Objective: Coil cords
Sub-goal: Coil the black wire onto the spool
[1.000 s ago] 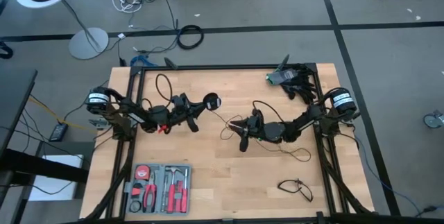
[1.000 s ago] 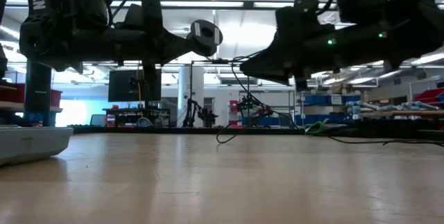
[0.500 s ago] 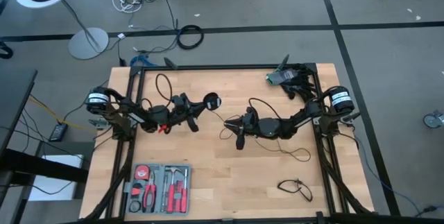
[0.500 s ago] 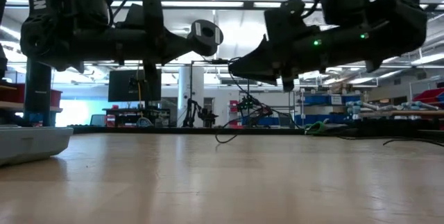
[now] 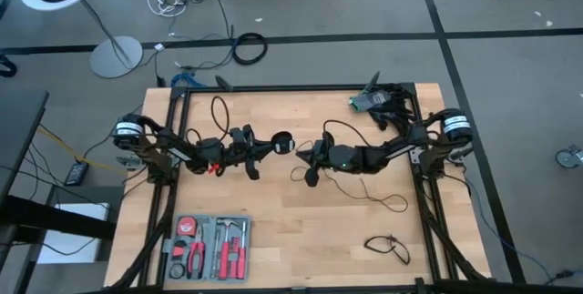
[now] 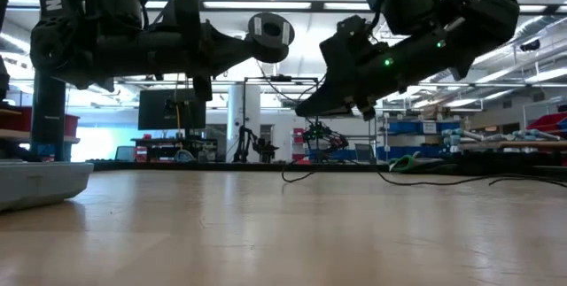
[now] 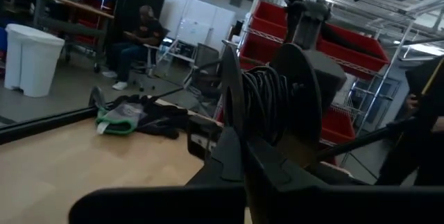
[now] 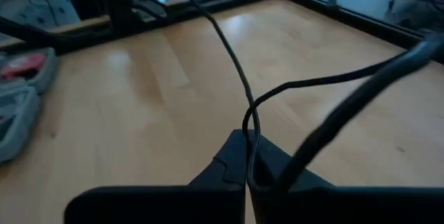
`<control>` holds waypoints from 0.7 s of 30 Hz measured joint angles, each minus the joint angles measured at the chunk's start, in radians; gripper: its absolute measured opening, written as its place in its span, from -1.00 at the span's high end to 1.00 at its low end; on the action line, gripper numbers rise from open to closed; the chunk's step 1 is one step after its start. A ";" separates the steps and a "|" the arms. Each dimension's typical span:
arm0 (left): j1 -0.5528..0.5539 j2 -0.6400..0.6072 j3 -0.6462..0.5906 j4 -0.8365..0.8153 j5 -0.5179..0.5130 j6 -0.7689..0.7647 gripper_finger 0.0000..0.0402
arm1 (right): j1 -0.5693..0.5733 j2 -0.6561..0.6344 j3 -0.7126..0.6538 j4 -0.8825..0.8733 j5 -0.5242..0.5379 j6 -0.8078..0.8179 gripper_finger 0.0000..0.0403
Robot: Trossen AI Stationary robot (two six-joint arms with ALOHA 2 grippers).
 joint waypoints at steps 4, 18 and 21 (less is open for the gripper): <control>0.000 0.000 0.000 -0.018 0.000 0.001 1.00 | -0.010 -0.093 -0.001 -0.144 0.033 0.009 0.99; 0.000 0.000 0.000 -0.130 -0.030 0.002 1.00 | -0.040 -0.391 0.020 -0.309 0.073 -0.072 1.00; 0.000 0.000 0.009 -0.174 -0.054 0.003 1.00 | -0.039 -0.364 0.088 -0.353 0.050 -0.108 1.00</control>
